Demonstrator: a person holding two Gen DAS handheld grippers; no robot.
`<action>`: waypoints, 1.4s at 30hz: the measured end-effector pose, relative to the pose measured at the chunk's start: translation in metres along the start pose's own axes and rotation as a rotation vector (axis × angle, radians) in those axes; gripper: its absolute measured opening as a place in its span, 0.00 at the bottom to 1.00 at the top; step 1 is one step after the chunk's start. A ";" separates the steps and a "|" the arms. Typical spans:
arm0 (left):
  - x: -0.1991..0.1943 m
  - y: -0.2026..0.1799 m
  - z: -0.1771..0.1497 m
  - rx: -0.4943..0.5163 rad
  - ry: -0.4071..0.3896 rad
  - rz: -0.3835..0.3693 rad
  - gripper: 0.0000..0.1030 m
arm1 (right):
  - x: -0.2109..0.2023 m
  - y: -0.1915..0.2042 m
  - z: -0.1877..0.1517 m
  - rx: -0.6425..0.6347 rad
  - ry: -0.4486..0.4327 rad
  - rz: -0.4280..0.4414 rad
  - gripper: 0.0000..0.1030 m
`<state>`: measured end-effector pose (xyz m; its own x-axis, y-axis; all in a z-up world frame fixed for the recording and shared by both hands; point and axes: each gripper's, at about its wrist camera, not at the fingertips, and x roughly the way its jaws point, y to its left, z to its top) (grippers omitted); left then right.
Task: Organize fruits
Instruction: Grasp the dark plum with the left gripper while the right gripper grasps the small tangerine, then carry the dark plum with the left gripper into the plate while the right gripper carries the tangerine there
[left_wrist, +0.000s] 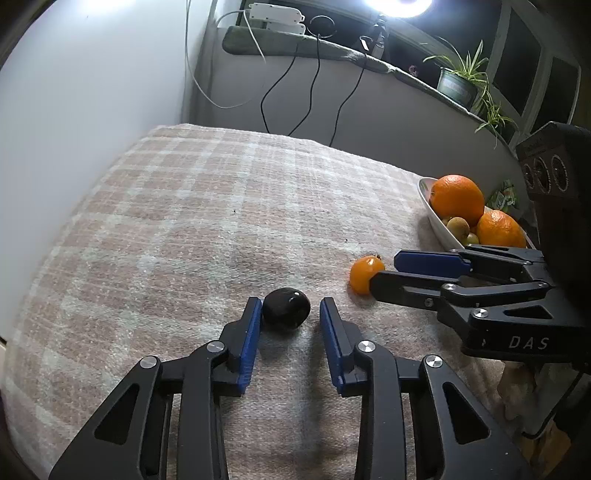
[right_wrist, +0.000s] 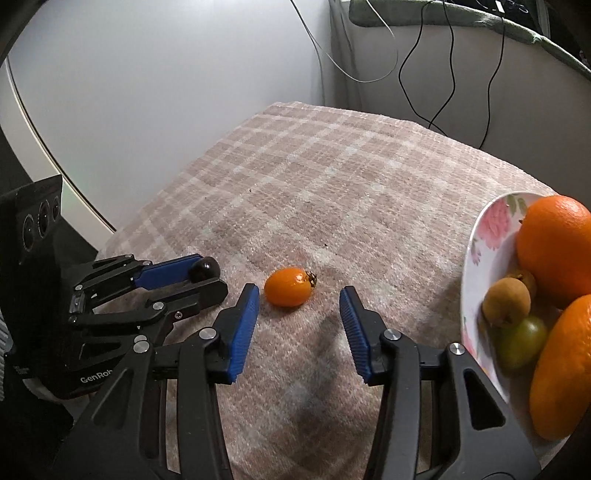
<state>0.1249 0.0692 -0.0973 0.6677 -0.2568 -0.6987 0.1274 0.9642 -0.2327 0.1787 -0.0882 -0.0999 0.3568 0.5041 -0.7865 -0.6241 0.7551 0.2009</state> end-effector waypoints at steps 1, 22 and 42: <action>0.000 0.000 0.000 0.000 -0.001 0.000 0.28 | 0.002 0.000 0.001 -0.003 0.004 -0.002 0.46; -0.004 -0.001 -0.002 0.008 -0.009 0.010 0.23 | 0.007 0.010 0.001 -0.039 0.003 -0.018 0.30; -0.022 -0.031 0.015 0.013 -0.077 -0.079 0.23 | -0.095 -0.018 -0.019 -0.017 -0.159 -0.023 0.30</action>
<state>0.1174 0.0454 -0.0647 0.7096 -0.3270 -0.6242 0.1915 0.9419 -0.2759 0.1428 -0.1571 -0.0396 0.4762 0.5476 -0.6880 -0.6256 0.7608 0.1727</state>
